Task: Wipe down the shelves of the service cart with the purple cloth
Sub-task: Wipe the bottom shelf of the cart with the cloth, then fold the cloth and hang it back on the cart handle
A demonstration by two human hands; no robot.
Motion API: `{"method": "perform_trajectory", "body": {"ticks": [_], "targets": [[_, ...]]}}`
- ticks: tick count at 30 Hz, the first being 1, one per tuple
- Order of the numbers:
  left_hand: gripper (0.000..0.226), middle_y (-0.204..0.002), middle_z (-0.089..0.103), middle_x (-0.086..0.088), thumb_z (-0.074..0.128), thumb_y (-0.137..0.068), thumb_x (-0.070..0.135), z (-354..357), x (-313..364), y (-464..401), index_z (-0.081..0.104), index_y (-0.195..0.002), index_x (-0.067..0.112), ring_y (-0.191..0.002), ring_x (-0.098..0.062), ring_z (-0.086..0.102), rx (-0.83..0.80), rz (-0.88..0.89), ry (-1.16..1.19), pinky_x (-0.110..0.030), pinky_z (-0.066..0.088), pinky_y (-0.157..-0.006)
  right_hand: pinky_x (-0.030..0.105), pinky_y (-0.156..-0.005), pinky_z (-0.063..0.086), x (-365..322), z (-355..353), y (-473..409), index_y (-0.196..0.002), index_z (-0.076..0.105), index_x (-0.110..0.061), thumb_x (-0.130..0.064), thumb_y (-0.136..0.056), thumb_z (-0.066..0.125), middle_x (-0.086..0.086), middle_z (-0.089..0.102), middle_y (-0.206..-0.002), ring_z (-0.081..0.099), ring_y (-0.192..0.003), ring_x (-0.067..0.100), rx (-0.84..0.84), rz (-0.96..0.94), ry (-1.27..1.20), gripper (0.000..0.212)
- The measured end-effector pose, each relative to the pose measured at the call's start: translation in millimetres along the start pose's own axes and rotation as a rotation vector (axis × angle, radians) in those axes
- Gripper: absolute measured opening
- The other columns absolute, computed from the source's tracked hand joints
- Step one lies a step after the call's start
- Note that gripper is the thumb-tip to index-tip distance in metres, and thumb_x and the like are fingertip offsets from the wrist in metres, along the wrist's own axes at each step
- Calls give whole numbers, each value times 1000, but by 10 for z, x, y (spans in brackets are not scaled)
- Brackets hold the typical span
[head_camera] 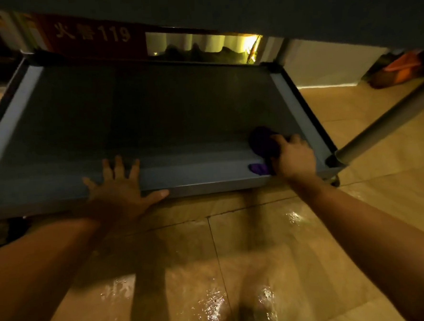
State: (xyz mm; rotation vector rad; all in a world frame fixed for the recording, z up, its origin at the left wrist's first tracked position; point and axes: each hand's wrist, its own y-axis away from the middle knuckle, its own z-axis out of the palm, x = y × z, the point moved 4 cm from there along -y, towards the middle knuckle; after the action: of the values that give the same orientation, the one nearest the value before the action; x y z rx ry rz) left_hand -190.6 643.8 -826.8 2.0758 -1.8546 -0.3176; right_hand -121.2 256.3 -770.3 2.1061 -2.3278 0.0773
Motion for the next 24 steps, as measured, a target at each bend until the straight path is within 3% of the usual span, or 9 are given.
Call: {"method": "perform_trajectory", "body": {"ticks": [6,8,10,13,15,17,20,22,24], "targets": [[128,-169,-15,-9,5,-52,101,-18,7,-8,-6,-159,33,-154,-37,-10,-46,-7,5,-74,5,-115,58,-101,46,393,-96,-28,-152,40,-21,-19,-94,55,25,52,-138,52,-123,51,5,259,-23,59],[125,-170,-10,-8,9,-55,101,-44,-1,19,-1,-160,33,-155,-36,-7,-84,-27,54,-73,5,-115,56,-100,49,279,-216,67,-150,43,-19,-22,-92,60,25,55,-135,55,-121,48,90,281,-198,62],[116,-170,4,-12,14,-66,96,-173,64,95,12,-160,28,-155,-37,4,24,3,62,-70,11,-116,49,-99,51,164,-396,234,-146,48,-18,-25,-87,66,21,60,-132,60,-119,42,176,308,-441,62],[84,-157,39,-16,28,-90,77,-439,529,358,40,-150,18,-141,-36,39,220,219,189,-56,33,-111,40,-103,52,102,-667,594,-136,57,-19,-23,-83,74,10,67,-128,65,-117,29,209,466,-848,56],[54,-137,60,-10,48,-97,59,-527,973,566,56,-136,22,-115,-27,59,54,288,482,-40,45,-97,41,-102,53,19,-781,863,-129,60,-19,-19,-82,77,6,70,-122,68,-112,25,197,561,-1045,51],[33,-117,71,-8,50,-100,50,-746,1488,873,62,-120,27,-89,-21,65,-234,271,788,-33,50,-78,44,-100,53,-10,-1019,1206,-122,62,-16,-14,-79,79,4,70,-114,68,-106,23,193,633,-1124,46],[50,-91,74,-9,33,-101,58,-1244,2154,1436,61,-114,18,-67,-20,69,-449,150,1232,-30,52,-56,41,-92,54,51,-1563,1721,-112,61,-15,-16,-78,82,2,70,-107,68,-97,20,194,684,-1199,40],[60,-87,77,-9,36,-98,65,-1547,2470,1850,68,-100,15,-72,-20,75,-582,119,1332,-31,60,-59,31,-85,53,107,-2020,2032,-108,59,-23,-24,-77,84,-4,68,-103,66,-94,12,168,690,-1213,39],[59,-101,78,-13,52,-91,67,-1800,2672,2262,74,-104,13,-93,-25,76,-679,161,1345,-43,62,-84,28,-86,53,153,-2467,2325,-102,60,-32,-36,-74,82,-4,68,-106,66,-98,12,154,685,-1253,36]]}}
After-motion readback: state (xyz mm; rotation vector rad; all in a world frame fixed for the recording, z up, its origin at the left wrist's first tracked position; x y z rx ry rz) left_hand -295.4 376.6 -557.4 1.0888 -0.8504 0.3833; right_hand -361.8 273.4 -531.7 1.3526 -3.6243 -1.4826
